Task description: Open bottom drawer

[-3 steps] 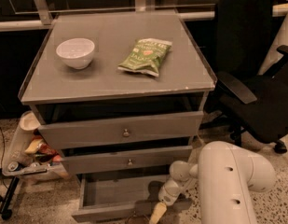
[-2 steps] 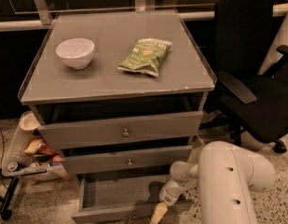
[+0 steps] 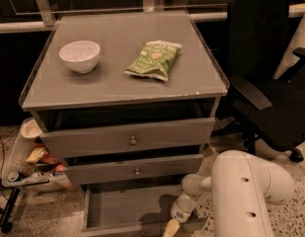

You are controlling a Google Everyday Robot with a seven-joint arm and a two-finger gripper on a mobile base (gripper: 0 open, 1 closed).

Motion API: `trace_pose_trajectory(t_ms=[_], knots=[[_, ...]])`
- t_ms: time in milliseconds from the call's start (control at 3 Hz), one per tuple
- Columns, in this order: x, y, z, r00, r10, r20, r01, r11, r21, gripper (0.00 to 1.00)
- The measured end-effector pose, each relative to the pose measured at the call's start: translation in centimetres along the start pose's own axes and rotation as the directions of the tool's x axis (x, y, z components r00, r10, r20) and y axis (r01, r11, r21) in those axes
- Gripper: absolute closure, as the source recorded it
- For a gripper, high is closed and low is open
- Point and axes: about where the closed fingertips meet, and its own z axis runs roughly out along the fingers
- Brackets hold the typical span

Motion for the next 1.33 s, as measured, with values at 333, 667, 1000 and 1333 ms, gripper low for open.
trace_pose_trajectory(t_ms=[333,667,1000,1333], knots=[[2.7,1.6,-0.5,0.999,0.031,-0.006,-0.031,0.9993,-0.020,0.00],[2.6,1.6,-0.5,0.999,0.031,-0.006,-0.031,0.9993,-0.020,0.00],[5.6,3.6,-1.3,0.997,0.070,-0.014,-0.071,0.9964,-0.046,0.00],[5.6,3.6,-1.3,0.997,0.070,-0.014,-0.071,0.9964,-0.046,0.00]])
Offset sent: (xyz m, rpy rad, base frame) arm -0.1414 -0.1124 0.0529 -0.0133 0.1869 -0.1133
